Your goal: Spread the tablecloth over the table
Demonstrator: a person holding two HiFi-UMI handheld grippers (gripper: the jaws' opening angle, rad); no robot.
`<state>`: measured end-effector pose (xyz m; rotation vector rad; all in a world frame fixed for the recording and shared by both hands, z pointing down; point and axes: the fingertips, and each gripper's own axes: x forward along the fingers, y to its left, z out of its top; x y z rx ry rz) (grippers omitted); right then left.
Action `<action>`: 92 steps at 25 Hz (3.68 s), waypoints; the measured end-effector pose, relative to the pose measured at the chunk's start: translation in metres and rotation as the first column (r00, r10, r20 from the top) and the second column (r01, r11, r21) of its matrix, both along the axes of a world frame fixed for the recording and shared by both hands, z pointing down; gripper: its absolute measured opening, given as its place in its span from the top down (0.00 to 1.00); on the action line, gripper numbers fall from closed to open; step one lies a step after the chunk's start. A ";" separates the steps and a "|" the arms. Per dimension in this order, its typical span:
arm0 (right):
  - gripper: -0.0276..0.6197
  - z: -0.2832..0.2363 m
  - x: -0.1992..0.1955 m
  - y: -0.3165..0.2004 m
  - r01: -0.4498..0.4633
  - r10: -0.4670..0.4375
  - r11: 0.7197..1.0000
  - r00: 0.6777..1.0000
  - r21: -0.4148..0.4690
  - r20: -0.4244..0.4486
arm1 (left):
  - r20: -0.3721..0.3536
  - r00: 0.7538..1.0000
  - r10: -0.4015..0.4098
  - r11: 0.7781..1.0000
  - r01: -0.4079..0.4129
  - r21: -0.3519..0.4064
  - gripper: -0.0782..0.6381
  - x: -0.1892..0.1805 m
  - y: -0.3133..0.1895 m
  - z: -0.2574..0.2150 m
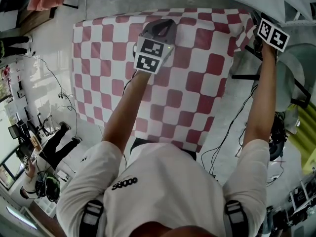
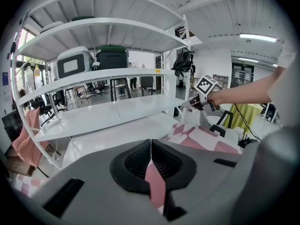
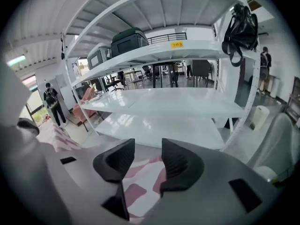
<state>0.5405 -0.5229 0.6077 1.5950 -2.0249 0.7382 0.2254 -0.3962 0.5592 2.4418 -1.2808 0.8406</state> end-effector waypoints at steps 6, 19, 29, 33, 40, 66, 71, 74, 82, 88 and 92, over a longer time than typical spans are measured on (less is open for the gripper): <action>0.64 0.038 -0.023 0.065 0.135 -0.119 0.985 0.982 -0.104 0.146 | -0.013 1.000 0.016 1.000 -0.016 -0.004 0.85 0.012 0.005 0.004; 0.76 0.037 -0.039 0.133 0.147 -0.132 0.985 0.981 -0.095 0.142 | -0.018 1.000 0.012 1.000 -0.012 0.016 0.85 0.012 0.041 -0.012; 0.92 -0.055 -0.077 0.197 0.111 -0.109 0.993 0.993 0.048 -0.045 | -0.051 0.999 -0.006 0.993 0.012 0.120 0.85 -0.043 0.088 -0.068; 0.92 -0.109 -0.109 0.232 0.116 -0.103 0.982 0.991 0.149 -0.090 | -0.083 0.996 -0.021 0.981 0.037 0.193 0.85 -0.091 0.116 -0.101; 0.92 -0.217 -0.194 0.318 0.147 -0.086 0.933 0.977 0.328 -0.195 | -0.107 0.994 -0.004 0.953 0.037 0.302 0.85 -0.183 0.193 -0.171; 0.92 -0.414 -0.440 0.645 0.263 -0.145 0.757 0.960 0.598 -0.239 | -0.142 0.977 0.159 0.800 -0.043 0.599 0.85 -0.339 0.491 -0.362; 0.92 -0.428 -0.460 0.662 0.287 -0.157 0.740 0.953 0.608 -0.258 | -0.131 0.972 0.193 0.779 -0.071 0.623 0.85 -0.337 0.514 -0.381; 0.92 -0.430 -0.464 0.665 0.284 -0.146 0.738 0.953 0.612 -0.266 | -0.126 0.971 0.202 0.768 -0.078 0.636 0.85 -0.337 0.520 -0.389; 0.92 -0.428 -0.468 0.667 0.291 -0.144 0.741 0.949 0.605 -0.281 | -0.139 0.968 0.209 0.768 -0.075 0.636 0.85 -0.340 0.522 -0.386; 0.92 -0.427 -0.466 0.668 0.293 -0.136 0.746 0.946 0.598 -0.293 | -0.145 0.968 0.207 0.777 -0.072 0.625 0.85 -0.341 0.521 -0.381; 0.92 -0.423 -0.463 0.667 0.289 -0.136 0.751 0.947 0.593 -0.290 | -0.145 0.967 0.210 0.784 -0.078 0.615 0.85 -0.337 0.520 -0.375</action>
